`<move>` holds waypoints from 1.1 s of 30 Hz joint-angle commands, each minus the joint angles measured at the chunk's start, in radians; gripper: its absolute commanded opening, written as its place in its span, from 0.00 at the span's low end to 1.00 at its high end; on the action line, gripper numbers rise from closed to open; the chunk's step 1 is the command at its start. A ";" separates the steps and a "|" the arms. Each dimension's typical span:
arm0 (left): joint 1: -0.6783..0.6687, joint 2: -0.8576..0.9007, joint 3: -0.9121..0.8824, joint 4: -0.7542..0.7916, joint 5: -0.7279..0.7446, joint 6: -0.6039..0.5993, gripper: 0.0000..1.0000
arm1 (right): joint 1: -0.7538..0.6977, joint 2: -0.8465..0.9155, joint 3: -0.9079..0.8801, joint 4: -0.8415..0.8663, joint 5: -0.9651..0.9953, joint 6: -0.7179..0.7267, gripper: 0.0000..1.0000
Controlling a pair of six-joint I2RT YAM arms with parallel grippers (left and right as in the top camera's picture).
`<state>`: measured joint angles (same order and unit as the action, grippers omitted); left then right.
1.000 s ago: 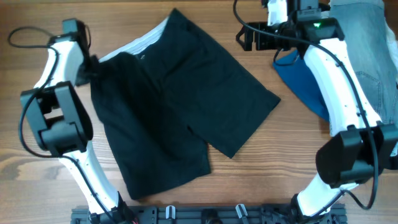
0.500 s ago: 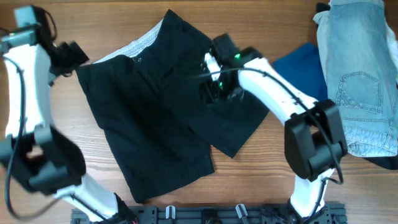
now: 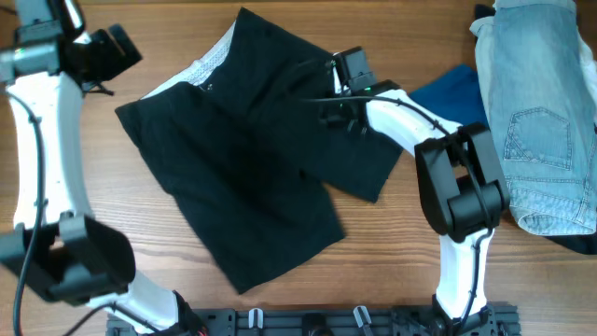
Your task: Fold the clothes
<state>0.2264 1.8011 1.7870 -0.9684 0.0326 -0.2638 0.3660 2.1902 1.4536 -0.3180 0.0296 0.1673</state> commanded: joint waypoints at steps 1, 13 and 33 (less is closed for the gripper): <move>-0.054 0.106 0.000 0.016 0.016 0.038 1.00 | -0.085 0.203 -0.078 0.116 0.008 0.019 0.82; -0.066 0.287 -0.001 -0.066 -0.088 0.338 1.00 | -0.143 0.190 0.668 -0.593 -0.316 -0.063 1.00; 0.027 0.503 -0.003 -0.352 -0.187 -0.088 0.04 | -0.143 0.042 0.708 -0.972 -0.385 -0.114 0.92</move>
<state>0.2054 2.2791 1.7863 -1.2198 -0.1303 -0.2222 0.2207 2.2513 2.1429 -1.2827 -0.3447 0.0479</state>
